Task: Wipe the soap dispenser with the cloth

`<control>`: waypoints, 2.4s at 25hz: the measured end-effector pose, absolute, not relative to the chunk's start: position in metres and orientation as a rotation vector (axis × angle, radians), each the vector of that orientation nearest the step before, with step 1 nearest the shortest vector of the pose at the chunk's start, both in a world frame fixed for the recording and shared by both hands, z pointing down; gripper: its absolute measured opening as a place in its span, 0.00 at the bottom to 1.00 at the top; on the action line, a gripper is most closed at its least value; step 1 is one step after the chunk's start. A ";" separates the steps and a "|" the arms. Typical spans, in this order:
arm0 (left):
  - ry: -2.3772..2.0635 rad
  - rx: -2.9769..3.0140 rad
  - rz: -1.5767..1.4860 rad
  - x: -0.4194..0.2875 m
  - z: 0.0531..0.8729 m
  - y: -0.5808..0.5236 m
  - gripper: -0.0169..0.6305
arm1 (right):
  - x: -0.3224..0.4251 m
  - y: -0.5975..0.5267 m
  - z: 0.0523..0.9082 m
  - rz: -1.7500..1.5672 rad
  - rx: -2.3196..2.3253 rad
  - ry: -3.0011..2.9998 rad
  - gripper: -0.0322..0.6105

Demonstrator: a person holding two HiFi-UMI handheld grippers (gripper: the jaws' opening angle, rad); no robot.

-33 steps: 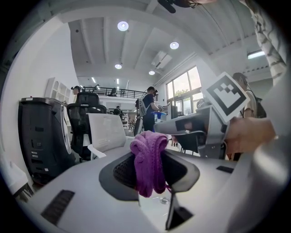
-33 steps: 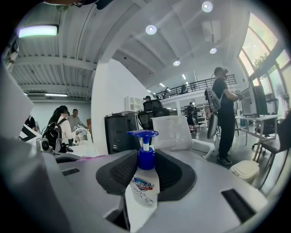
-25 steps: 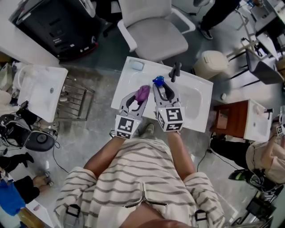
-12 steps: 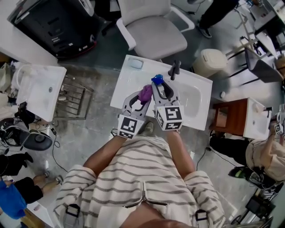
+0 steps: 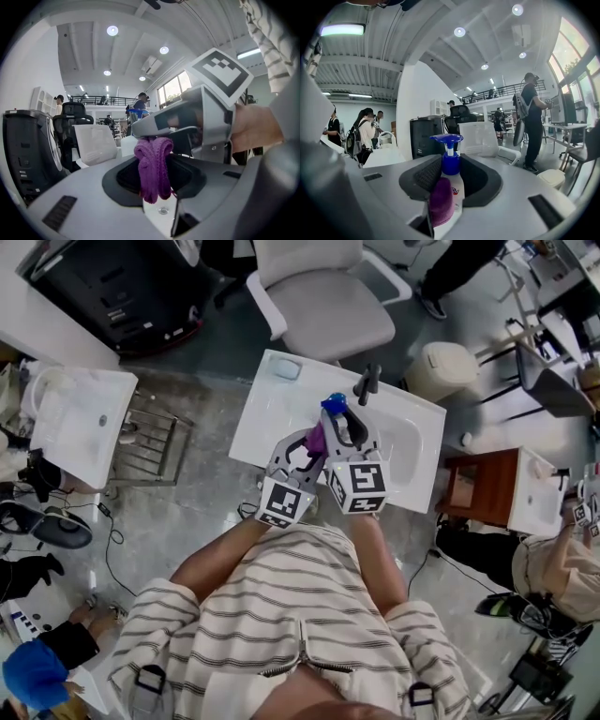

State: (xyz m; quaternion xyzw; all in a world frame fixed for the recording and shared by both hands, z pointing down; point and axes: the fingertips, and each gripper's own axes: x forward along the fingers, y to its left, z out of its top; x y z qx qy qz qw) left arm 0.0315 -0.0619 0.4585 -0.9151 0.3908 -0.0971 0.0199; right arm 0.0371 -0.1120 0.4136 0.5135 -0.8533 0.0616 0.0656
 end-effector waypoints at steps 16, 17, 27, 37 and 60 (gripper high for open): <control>1.116 -2.859 -0.317 0.061 0.466 -0.062 0.23 | 0.048 -0.108 0.415 0.172 1.551 -2.550 0.25; 1.113 -2.861 -0.326 0.062 0.468 -0.062 0.23 | 0.049 -0.107 0.415 0.176 1.552 -2.550 0.25; 1.097 -2.898 -0.387 0.068 0.487 -0.060 0.23 | 0.053 -0.101 0.410 0.180 1.564 -2.561 0.25; 1.095 -2.898 -0.418 0.065 0.493 -0.054 0.23 | 0.060 -0.096 0.404 0.187 1.588 -2.565 0.25; 1.200 -2.900 -0.393 0.031 0.489 -0.043 0.23 | 0.067 -0.084 0.409 0.203 1.607 -2.562 0.25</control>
